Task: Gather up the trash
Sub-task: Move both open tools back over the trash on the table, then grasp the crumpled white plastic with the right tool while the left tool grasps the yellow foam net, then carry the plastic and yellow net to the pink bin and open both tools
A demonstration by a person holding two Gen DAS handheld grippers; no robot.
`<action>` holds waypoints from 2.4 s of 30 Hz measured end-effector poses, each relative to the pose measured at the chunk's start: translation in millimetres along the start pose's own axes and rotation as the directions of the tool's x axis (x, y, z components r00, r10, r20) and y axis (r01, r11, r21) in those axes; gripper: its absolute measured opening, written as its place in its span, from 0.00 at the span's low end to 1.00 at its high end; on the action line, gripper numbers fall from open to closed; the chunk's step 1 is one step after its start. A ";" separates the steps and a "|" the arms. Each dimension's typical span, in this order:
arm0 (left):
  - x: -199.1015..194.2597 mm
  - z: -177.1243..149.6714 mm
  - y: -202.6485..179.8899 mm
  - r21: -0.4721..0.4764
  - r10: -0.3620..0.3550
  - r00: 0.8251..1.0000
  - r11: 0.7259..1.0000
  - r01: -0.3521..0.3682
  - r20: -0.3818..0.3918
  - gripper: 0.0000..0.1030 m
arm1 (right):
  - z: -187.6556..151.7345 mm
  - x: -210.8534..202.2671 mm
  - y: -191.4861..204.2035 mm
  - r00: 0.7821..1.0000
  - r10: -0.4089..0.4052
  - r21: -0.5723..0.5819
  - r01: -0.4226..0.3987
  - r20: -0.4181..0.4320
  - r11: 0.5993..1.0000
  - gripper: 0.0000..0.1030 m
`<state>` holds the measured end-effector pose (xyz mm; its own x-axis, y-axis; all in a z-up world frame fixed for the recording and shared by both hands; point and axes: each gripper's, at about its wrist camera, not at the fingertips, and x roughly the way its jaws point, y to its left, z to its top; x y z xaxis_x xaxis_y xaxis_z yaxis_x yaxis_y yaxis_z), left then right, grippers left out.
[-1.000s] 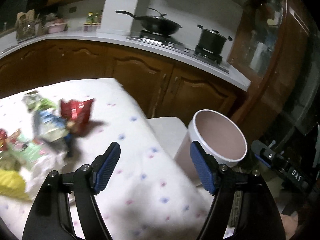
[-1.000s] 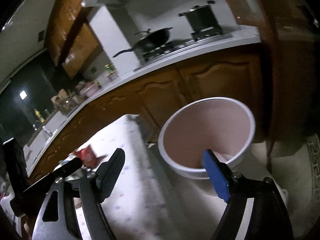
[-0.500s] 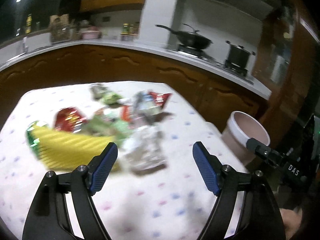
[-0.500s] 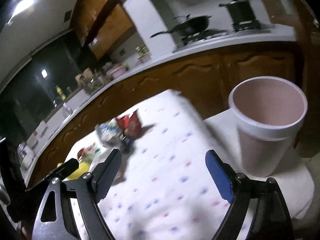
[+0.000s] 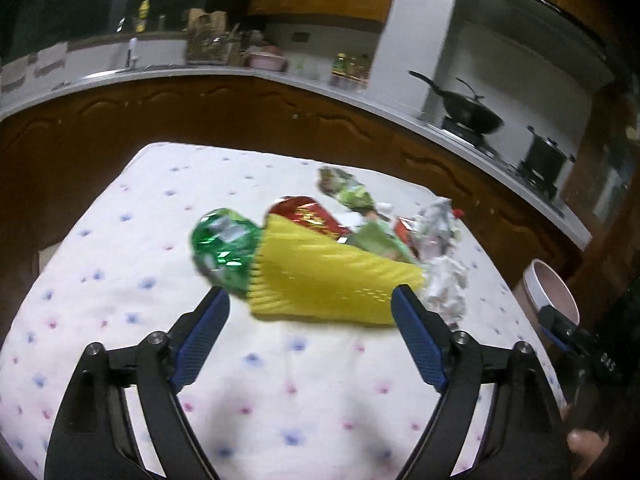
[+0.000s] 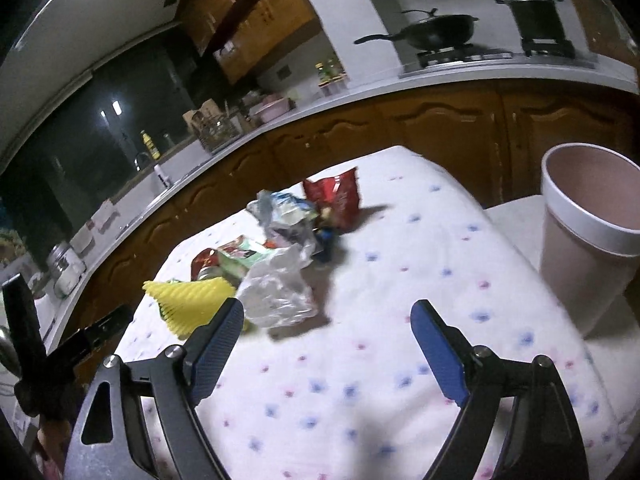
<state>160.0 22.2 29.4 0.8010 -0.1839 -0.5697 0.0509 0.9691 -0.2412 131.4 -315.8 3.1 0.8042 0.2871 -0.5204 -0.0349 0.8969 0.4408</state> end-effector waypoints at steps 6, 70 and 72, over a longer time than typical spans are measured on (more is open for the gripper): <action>9.4 4.2 25.4 -0.085 0.001 1.000 0.996 -0.003 -0.016 0.88 | -2.0 16.1 21.0 1.000 0.000 -0.026 0.000 0.000 1.000 0.85; 12.5 45.6 -78.5 0.210 -0.446 0.894 0.870 0.446 -0.049 0.04 | 37.9 -11.1 -38.0 1.000 -0.013 0.052 0.013 0.011 0.999 0.11; 13.7 45.5 -87.4 0.205 -0.457 0.888 0.865 0.457 -0.049 0.04 | 39.4 -20.5 -47.4 0.999 -0.028 0.061 0.026 0.025 0.998 0.11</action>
<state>193.7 -57.6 78.4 0.6584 -0.6147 -0.4344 0.5326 0.7883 -0.3082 139.9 -377.5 21.7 0.8197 0.2533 -0.5137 0.0224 0.8820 0.4706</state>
